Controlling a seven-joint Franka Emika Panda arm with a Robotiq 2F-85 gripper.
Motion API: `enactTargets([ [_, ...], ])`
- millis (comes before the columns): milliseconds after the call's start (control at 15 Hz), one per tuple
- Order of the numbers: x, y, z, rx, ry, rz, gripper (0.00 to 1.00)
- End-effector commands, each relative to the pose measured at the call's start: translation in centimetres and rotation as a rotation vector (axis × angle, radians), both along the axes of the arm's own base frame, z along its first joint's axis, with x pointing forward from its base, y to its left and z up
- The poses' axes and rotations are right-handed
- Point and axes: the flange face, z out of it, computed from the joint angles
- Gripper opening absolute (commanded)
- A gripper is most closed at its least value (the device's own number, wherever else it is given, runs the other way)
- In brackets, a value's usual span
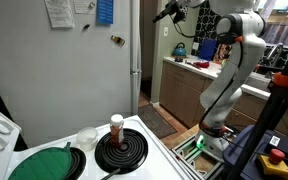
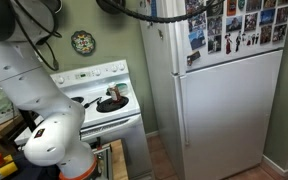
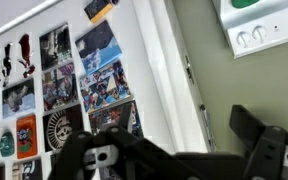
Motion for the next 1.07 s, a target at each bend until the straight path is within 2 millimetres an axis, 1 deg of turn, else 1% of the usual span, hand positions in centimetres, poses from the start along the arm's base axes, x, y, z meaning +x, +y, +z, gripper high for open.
enactTargets([
  [0, -3.2, -1.9, -0.7, -0.064, 0.055, -0.027, 1.0],
  [267, -5.3, -3.6, -1.7, -0.091, 0.093, -0.062, 1.0],
  [667, -7.6, -5.1, -4.9, -0.073, 0.164, -0.119, 1.0],
  [733, -5.7, -5.0, -3.5, -0.076, 0.13, -0.092, 1.0],
  [867, -6.3, -5.2, -4.3, -0.067, 0.148, -0.098, 1.0],
  [1000, -6.6, -5.2, -4.5, -0.063, 0.151, -0.098, 1.0],
])
